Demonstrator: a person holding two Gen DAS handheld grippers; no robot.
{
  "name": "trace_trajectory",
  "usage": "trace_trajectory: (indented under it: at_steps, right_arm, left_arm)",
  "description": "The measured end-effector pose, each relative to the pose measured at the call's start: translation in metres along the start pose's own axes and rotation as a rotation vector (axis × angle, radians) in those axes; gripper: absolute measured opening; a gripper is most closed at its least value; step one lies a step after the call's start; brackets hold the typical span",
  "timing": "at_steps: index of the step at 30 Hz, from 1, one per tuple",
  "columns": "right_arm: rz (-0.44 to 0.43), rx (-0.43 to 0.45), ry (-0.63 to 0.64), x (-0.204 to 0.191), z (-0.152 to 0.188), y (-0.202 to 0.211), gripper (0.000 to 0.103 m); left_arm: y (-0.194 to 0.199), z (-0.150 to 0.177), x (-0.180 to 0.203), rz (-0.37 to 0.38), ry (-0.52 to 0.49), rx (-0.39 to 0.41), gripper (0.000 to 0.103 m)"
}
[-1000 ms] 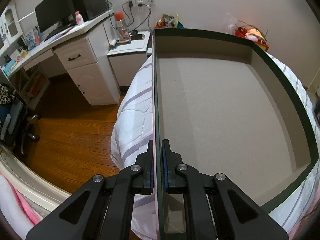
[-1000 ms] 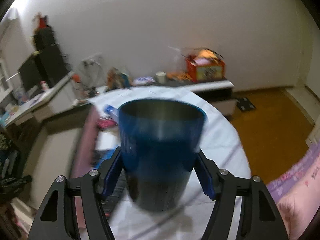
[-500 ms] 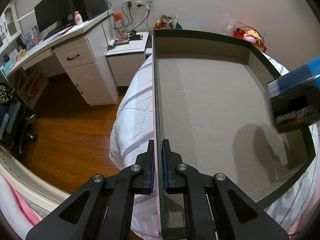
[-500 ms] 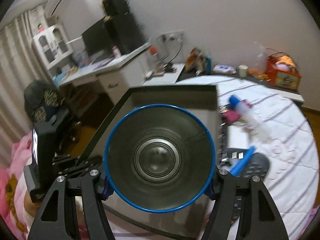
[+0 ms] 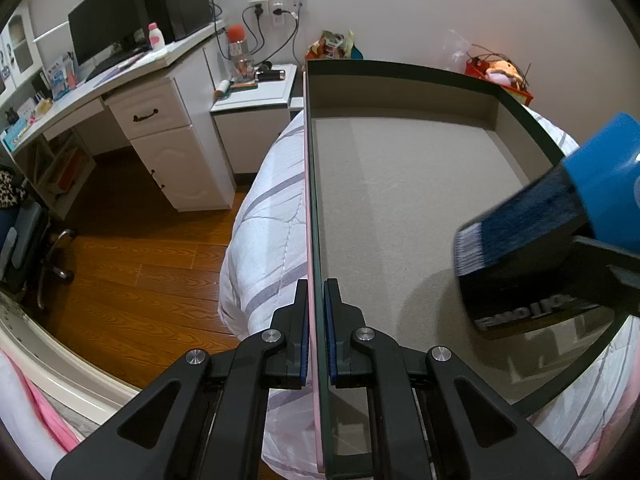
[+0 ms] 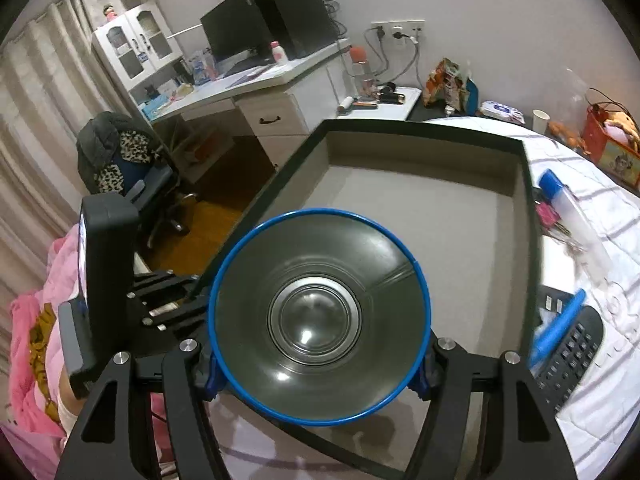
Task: Organize rigid objects
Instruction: 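Lift the can with the right gripper and release it inside the tray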
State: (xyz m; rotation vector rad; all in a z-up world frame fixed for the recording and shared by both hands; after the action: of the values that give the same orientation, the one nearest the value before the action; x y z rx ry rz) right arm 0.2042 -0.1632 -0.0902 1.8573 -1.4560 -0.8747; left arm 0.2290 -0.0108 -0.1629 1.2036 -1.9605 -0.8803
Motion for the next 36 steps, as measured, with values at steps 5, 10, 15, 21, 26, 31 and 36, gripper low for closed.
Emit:
trace_trajectory:
  at_steps: [5,10,15,21,26,31,36]
  right_arm:
    - [0.015,-0.023,0.033,-0.009,-0.003,-0.008,0.068]
    - [-0.072,-0.03,-0.024,-0.002,-0.01,-0.019,0.069]
    - [-0.057,-0.032,-0.049,-0.002,-0.017,-0.026,0.075]
    - [-0.098,-0.073,-0.1,0.0,-0.013,-0.041,0.081]
    - [-0.135,-0.075,-0.111,0.0,-0.012,-0.043,0.081]
    - [-0.135,-0.071,-0.107,0.001,-0.014,-0.039,0.081]
    - [-0.12,-0.065,-0.131,0.012,-0.008,-0.035,0.081]
  left_arm:
    - [0.0,0.0,0.0,-0.001,-0.001,0.0,0.006]
    - [-0.001,0.0,0.001,-0.007,-0.003,-0.002,0.006]
    - [-0.002,0.0,0.001,-0.011,-0.004,-0.003,0.006]
    - [-0.003,0.0,0.004,-0.019,-0.007,-0.005,0.007]
    - [-0.003,0.0,0.005,-0.024,-0.006,-0.006,0.007]
    - [-0.003,0.0,0.005,-0.024,-0.006,-0.006,0.007]
    - [-0.003,-0.001,0.005,-0.023,-0.006,-0.006,0.007]
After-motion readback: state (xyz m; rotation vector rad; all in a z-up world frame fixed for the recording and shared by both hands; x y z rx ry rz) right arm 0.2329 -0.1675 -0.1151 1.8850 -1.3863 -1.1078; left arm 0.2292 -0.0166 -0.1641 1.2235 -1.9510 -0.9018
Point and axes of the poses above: each gripper's, at about its wrist camera, not at the fingertips, and y roughly against the way its jaws point, x to its right, z to its underside, the point moved 1 cm from there along -y, roughly the way its jaws point, and after that the axes turned 15 degrees about z, right-handed, at the moved point
